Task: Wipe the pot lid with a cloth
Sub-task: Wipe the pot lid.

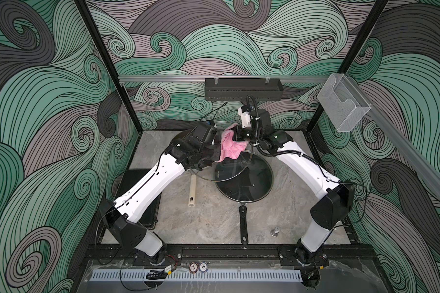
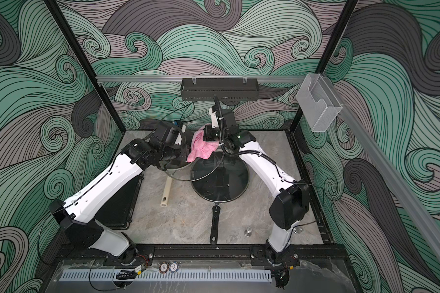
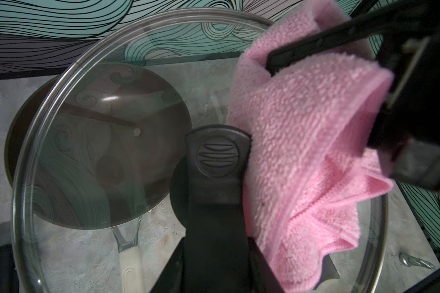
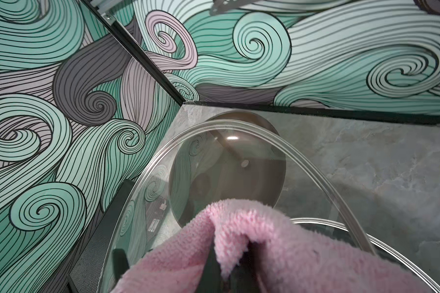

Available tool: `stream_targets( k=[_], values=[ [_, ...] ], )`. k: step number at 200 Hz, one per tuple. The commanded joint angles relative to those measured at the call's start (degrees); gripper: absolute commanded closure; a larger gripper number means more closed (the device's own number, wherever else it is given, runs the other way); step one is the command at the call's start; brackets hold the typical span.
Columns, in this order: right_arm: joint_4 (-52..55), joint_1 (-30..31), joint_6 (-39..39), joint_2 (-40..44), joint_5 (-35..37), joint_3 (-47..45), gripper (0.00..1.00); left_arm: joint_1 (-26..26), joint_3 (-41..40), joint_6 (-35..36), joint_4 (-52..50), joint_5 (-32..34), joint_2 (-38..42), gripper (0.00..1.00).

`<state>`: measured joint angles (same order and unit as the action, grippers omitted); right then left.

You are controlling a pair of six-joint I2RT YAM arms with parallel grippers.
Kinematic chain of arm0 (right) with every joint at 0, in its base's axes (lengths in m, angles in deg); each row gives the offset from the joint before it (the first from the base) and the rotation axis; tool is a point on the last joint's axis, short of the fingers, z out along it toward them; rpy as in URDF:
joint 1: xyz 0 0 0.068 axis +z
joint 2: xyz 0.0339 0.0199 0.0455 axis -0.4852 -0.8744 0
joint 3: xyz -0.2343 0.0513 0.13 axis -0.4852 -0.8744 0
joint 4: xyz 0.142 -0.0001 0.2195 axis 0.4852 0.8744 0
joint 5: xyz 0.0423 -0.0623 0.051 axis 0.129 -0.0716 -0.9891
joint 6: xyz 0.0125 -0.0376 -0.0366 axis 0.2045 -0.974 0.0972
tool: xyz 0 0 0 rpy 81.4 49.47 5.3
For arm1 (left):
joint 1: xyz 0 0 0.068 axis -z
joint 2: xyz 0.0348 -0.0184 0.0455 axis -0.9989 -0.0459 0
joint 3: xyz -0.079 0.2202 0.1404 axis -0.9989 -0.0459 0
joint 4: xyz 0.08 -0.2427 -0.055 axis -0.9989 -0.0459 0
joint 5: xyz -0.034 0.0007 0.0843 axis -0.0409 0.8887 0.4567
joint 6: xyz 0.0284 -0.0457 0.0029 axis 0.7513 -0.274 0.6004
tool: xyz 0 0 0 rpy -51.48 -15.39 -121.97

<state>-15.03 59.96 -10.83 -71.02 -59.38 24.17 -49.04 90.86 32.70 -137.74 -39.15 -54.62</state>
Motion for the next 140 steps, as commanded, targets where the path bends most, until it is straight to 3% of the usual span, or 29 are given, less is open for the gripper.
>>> stream_targets(
  k=[1,36,64,94,125,140],
  values=[
    [0.67,-0.77,0.93,1.21,-1.07,-0.67,1.00,0.26,4.46,2.52,11.33,-3.84,2.14,1.00],
    [0.93,-3.05,1.14,4.01,-0.03,-2.58,1.00,0.26,5.87,3.52,9.13,-1.99,0.71,1.00],
    [-0.13,-4.70,0.45,4.45,-3.76,-3.82,1.00,0.26,5.95,7.07,11.94,-10.26,1.02,1.00],
    [1.48,-4.99,-0.39,4.56,-4.23,-3.24,1.00,0.15,7.63,8.68,10.23,-9.38,0.32,1.00],
    [3.75,-5.66,-0.86,7.09,-1.48,-5.48,1.00,-0.30,10.05,4.28,6.13,2.77,-1.11,1.00],
    [4.61,-6.14,-1.49,9.07,-1.76,-7.31,1.00,-1.93,10.74,2.27,4.57,4.78,-1.74,1.00]
  ],
)
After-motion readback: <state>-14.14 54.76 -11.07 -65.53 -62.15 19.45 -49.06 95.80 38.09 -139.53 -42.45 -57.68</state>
